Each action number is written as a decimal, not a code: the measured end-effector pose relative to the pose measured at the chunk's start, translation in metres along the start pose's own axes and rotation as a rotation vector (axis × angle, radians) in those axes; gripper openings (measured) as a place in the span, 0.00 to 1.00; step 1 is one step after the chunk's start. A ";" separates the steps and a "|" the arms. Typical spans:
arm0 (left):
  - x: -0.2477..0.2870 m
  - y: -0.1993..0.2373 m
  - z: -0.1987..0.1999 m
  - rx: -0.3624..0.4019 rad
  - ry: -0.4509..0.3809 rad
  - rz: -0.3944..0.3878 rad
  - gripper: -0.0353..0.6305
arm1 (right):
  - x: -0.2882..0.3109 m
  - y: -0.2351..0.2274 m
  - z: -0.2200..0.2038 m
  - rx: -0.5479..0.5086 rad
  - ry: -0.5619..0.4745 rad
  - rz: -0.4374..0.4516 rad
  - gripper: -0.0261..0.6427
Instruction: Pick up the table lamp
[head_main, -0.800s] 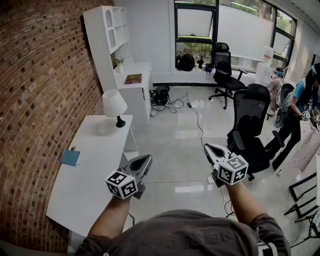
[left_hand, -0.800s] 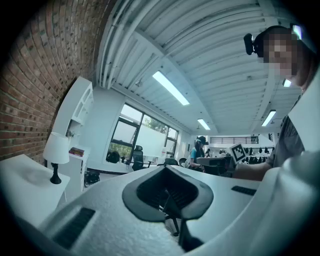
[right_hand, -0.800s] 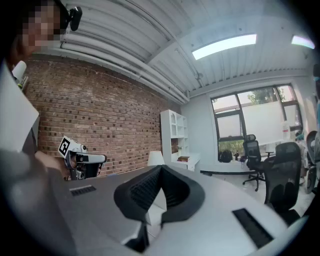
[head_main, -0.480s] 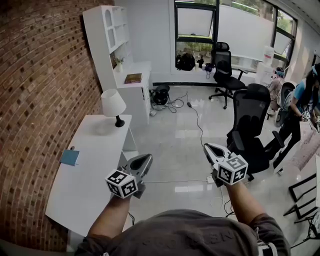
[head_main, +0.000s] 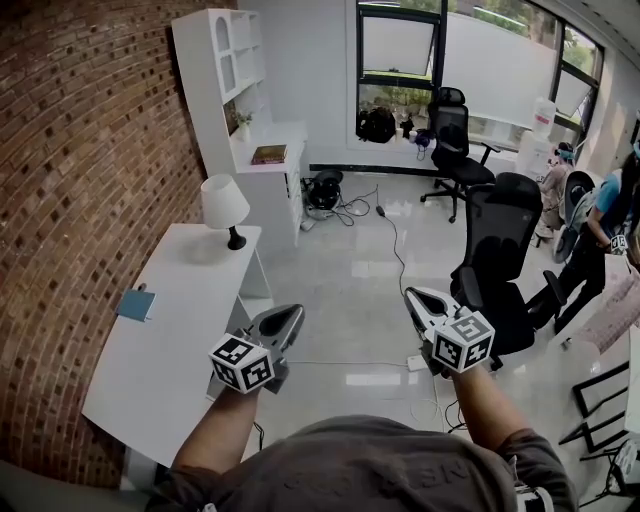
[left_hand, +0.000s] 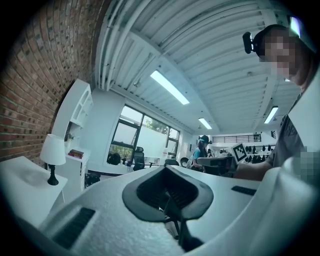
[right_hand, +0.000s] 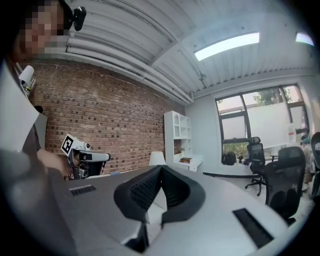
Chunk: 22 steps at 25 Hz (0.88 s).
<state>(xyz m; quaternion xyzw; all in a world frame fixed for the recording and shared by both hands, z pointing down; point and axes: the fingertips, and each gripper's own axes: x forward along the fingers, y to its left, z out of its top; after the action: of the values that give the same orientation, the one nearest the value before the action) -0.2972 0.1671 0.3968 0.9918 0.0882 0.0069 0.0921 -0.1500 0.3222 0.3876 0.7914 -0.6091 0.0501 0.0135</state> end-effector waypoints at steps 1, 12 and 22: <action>0.003 -0.005 -0.001 0.002 -0.001 0.003 0.06 | -0.004 -0.004 0.000 -0.003 0.001 0.000 0.03; 0.040 -0.059 -0.018 0.002 -0.003 0.004 0.06 | -0.048 -0.046 -0.011 -0.003 0.009 0.024 0.03; 0.078 -0.024 -0.023 -0.017 0.009 -0.037 0.06 | -0.012 -0.072 -0.017 0.007 0.023 -0.002 0.03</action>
<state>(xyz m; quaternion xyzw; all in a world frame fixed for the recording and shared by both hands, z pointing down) -0.2253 0.2077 0.4146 0.9891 0.1069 0.0106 0.1003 -0.0842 0.3536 0.4065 0.7915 -0.6079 0.0612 0.0179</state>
